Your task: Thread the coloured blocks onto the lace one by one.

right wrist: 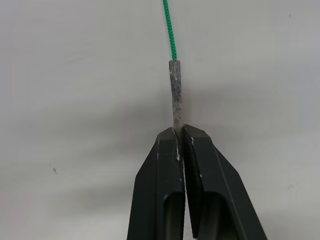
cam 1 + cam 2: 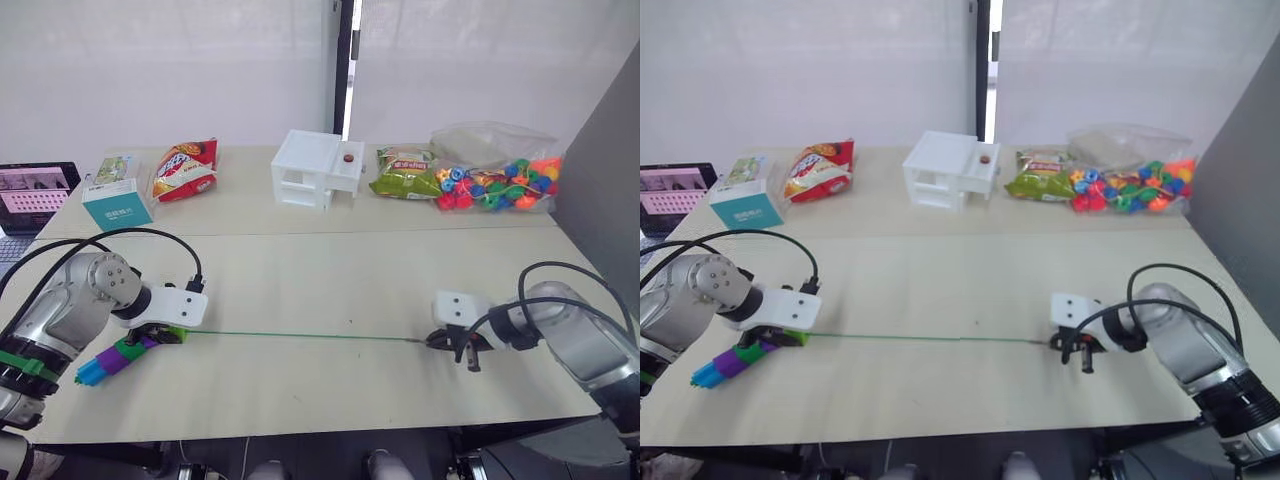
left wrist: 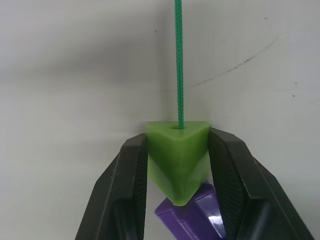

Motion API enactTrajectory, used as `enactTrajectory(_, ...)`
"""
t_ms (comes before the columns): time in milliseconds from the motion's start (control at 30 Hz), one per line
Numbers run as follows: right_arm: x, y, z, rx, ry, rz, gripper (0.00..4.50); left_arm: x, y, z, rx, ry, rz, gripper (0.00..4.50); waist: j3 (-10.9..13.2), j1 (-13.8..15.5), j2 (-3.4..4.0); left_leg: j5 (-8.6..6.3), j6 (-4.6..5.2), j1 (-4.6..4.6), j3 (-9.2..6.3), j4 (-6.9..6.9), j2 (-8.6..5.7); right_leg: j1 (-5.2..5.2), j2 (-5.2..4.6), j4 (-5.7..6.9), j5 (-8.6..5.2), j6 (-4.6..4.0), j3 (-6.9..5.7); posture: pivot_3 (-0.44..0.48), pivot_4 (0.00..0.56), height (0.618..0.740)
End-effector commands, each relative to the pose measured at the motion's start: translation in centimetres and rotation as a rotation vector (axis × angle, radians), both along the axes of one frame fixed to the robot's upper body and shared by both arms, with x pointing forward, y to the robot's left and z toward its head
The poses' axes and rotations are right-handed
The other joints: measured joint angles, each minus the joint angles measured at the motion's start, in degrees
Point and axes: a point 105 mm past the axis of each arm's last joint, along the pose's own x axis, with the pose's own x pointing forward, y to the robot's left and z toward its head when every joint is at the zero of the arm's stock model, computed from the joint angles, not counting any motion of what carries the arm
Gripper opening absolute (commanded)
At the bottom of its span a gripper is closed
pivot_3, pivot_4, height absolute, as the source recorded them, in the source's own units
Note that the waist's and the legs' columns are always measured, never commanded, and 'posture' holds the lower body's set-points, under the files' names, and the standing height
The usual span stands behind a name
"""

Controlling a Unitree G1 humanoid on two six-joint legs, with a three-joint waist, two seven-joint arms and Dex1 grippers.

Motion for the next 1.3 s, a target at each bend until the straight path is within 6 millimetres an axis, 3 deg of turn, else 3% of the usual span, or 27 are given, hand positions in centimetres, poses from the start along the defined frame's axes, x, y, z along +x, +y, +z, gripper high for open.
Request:
enactTrajectory(33,-0.5,-2.2,-1.4,-0.072,0.062,-0.066,0.00,-0.7,-0.1,0.4,-0.005,0.008,-0.037,1.27,0.00,0.02,0.00,0.00,0.00,0.00,0.00,0.00,0.00,0.00,0.00,0.00,0.00,0.00,0.00,0.000,0.150,0.740)
enactTrajectory(600,-1.0,-2.3,-1.7,-0.069,0.077,-0.045,0.00,-1.3,0.9,0.6,0.008,0.033,-0.071,1.27,-0.01,0.06,-0.02,0.00,0.00,0.02,0.00,0.01,0.00,0.03,0.00,0.00,0.00,0.00,-0.02,0.000,0.150,0.740)
enactTrajectory(867,-0.6,1.3,-1.1,-0.021,0.045,0.077,0.00,-1.0,0.8,0.8,-0.042,0.010,0.025,1.27,-0.01,-0.49,-0.18,0.00,0.00,0.08,0.00,0.00,0.02,0.02,0.01,0.00,0.00,0.00,-0.02,0.000,0.150,0.740)
enactTrajectory(1067,-0.2,1.5,-1.0,-0.037,0.032,0.080,0.00,-1.6,0.9,0.7,-0.043,0.035,0.029,1.27,-0.01,-1.37,-0.20,0.00,0.00,0.16,-0.01,-0.03,0.05,0.00,0.04,0.04,-0.01,-0.01,-0.02,0.000,0.150,0.740)
enactTrajectory(1133,-0.2,1.6,-0.9,-0.030,0.031,0.080,0.68,-1.9,0.9,0.7,-0.051,0.049,0.035,2.29,-0.01,-1.58,-0.20,0.00,0.01,0.16,-0.01,-0.04,0.05,0.00,0.04,0.05,-0.01,-0.01,-0.02,0.000,0.150,0.740)
enactTrajectory(1300,-0.2,1.6,0.7,0.012,0.034,0.064,2.26,-1.6,1.0,1.6,-0.066,0.012,0.048,3.85,0.00,-1.56,-0.20,0.00,0.01,0.13,-0.02,-0.06,0.05,-0.02,0.04,0.06,-0.01,-0.01,-0.02,0.000,0.150,0.740)
